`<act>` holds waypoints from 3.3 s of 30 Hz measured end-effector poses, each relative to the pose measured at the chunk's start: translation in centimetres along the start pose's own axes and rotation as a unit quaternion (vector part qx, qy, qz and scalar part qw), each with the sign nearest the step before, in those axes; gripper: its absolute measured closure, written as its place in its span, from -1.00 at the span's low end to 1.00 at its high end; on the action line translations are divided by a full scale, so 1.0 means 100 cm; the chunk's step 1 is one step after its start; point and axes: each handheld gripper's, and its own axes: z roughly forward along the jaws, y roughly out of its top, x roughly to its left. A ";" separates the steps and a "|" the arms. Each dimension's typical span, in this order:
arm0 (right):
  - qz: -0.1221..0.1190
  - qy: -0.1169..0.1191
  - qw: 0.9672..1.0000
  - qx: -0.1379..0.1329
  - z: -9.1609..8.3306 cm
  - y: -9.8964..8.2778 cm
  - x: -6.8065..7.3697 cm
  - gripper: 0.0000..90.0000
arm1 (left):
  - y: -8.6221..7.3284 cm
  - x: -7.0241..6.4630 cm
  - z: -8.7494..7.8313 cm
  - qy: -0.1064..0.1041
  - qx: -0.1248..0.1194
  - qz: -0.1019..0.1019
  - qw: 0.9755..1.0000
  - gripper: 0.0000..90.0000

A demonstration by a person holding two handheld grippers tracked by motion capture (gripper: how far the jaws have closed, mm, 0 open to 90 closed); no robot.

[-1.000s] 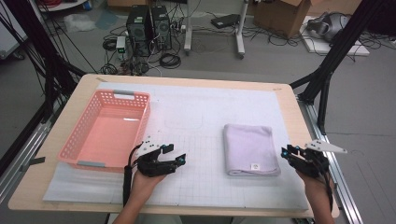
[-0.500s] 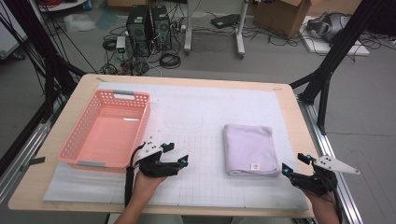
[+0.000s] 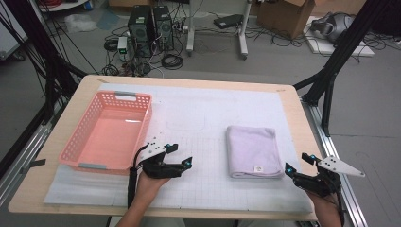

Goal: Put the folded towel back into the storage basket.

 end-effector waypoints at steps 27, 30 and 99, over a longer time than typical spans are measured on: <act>0.008 -0.001 1.000 0.002 0.000 -0.001 -0.005 -0.54 | 0.036 -0.031 0.098 -0.027 0.064 0.004 0.998 -0.59; 0.012 -0.001 1.000 0.001 -0.001 -0.001 -0.006 -0.54 | 0.038 -0.036 0.116 -0.028 0.087 0.002 0.996 -0.58; 0.005 0.009 1.000 0.012 0.006 0.000 0.004 -0.54 | 0.022 -0.011 0.085 -0.040 0.091 -0.041 0.994 0.56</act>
